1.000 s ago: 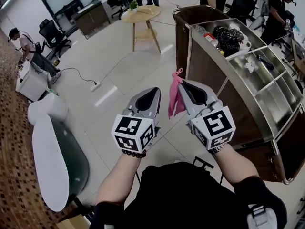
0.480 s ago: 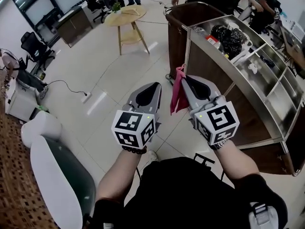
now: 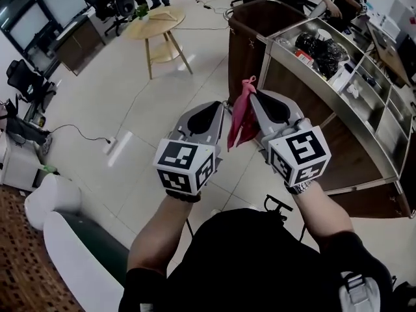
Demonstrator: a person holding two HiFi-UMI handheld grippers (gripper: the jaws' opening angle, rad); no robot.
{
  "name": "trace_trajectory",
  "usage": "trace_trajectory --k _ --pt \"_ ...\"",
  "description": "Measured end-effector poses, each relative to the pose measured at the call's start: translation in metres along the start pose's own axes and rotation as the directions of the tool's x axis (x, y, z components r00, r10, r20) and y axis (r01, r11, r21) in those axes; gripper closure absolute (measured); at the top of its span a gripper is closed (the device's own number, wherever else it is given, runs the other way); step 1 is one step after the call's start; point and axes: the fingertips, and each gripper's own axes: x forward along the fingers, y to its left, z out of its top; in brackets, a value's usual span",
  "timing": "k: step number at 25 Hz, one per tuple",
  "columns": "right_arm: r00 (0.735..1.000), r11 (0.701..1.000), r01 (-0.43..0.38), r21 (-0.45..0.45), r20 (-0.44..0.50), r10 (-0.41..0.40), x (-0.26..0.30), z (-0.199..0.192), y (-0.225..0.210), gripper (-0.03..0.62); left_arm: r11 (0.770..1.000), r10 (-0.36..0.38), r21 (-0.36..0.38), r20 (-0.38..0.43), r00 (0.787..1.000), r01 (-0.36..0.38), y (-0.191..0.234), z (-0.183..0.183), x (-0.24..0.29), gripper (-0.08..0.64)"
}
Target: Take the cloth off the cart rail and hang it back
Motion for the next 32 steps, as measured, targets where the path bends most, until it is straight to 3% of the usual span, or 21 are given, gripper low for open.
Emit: trace_trajectory --k 7,13,23,28,32 --pt "1.000 1.000 0.026 -0.005 -0.005 -0.026 0.036 0.005 0.013 0.584 0.999 -0.043 -0.006 0.008 0.999 0.043 0.036 0.005 -0.002 0.557" --pt "0.999 0.999 0.037 0.007 0.016 -0.037 0.065 0.004 0.001 0.584 0.998 -0.066 -0.004 -0.008 0.998 0.066 0.062 -0.001 0.022 0.557" --pt "0.997 0.998 0.050 0.032 0.057 -0.052 0.117 -0.001 -0.075 0.584 0.996 -0.081 0.029 -0.030 0.996 0.082 0.098 0.006 0.112 0.557" --pt "0.997 0.998 0.039 0.052 0.061 -0.042 0.110 0.032 -0.129 0.584 0.997 -0.073 0.025 -0.060 0.996 0.075 0.076 0.036 0.160 0.557" --pt "0.998 0.998 0.016 0.060 0.057 -0.020 0.133 0.043 -0.179 0.584 0.998 -0.054 0.022 -0.068 0.996 0.055 0.084 0.052 0.212 0.557"
